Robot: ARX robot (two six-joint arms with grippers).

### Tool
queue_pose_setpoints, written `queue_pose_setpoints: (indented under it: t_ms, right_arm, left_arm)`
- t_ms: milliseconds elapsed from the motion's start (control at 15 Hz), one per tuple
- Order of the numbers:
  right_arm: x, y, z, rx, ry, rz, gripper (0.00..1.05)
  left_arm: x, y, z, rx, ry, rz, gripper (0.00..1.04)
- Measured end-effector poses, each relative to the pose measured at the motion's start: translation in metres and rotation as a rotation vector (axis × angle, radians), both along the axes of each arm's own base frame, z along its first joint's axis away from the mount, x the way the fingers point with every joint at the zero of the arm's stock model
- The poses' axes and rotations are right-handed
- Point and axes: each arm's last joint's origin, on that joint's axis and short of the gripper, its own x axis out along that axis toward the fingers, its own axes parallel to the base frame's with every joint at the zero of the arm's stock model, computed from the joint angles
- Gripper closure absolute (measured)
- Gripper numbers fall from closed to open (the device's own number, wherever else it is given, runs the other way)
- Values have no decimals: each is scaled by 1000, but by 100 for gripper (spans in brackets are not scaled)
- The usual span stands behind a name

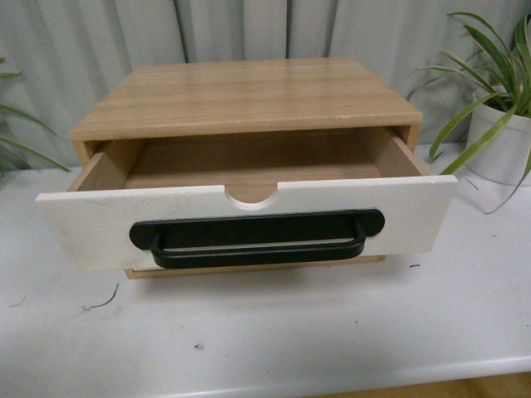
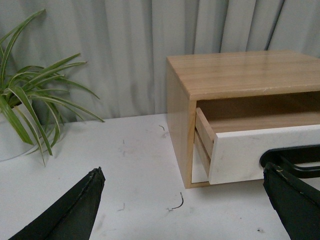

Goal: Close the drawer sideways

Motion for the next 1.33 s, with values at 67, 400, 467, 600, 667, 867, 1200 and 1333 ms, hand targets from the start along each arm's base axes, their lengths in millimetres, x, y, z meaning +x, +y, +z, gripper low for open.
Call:
queue_pose_setpoints:
  t_ms: [67, 400, 467, 600, 667, 867, 1200, 1333]
  right_arm:
    - [0, 0, 0, 0, 0, 0, 6]
    - [0, 0, 0, 0, 0, 0, 6]
    - [0, 0, 0, 0, 0, 0, 6]
    - [0, 0, 0, 0, 0, 0, 6]
    - [0, 0, 0, 0, 0, 0, 6]
    - [0, 0, 0, 0, 0, 0, 6]
    - [0, 0, 0, 0, 0, 0, 6]
    - [0, 0, 0, 0, 0, 0, 6]
  left_arm:
    - [0, 0, 0, 0, 0, 0, 7]
    - [0, 0, 0, 0, 0, 0, 7]
    - [0, 0, 0, 0, 0, 0, 7]
    - [0, 0, 0, 0, 0, 0, 7]
    - [0, 0, 0, 0, 0, 0, 7]
    - [0, 0, 0, 0, 0, 0, 7]
    - [0, 0, 0, 0, 0, 0, 7]
    - [0, 0, 0, 0, 0, 0, 7]
